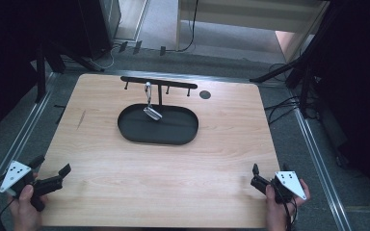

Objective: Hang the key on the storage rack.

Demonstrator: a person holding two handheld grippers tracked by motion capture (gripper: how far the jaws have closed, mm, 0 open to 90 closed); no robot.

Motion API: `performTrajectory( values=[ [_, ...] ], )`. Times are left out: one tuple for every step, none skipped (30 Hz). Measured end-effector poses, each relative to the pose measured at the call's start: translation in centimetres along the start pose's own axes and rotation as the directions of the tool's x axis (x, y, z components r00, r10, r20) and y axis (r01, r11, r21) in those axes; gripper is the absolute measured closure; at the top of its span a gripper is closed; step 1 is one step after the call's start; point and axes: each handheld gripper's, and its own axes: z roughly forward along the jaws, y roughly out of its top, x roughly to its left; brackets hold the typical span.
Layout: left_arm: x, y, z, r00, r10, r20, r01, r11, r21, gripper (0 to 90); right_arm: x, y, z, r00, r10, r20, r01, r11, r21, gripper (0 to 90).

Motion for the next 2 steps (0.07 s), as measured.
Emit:
performTrajectory(
  values=[
    [0.05, 0.00, 0.00, 1.0000, -0.005, -0.001, 0.005, 1.0000, 0.000, 0.0, 0.00, 0.00, -0.02, 1.0000, 0.004, 0.000, -0.004, 1.000, 0.000, 0.0],
    [0.08, 0.01, -0.02, 1.0000, -0.007, -0.002, 0.007, 1.0000, 0.000, 0.0, -0.03, -0.01, -0.01, 1.0000, 0.005, -0.002, -0.005, 1.000, -0.001, 0.0]
  ],
)
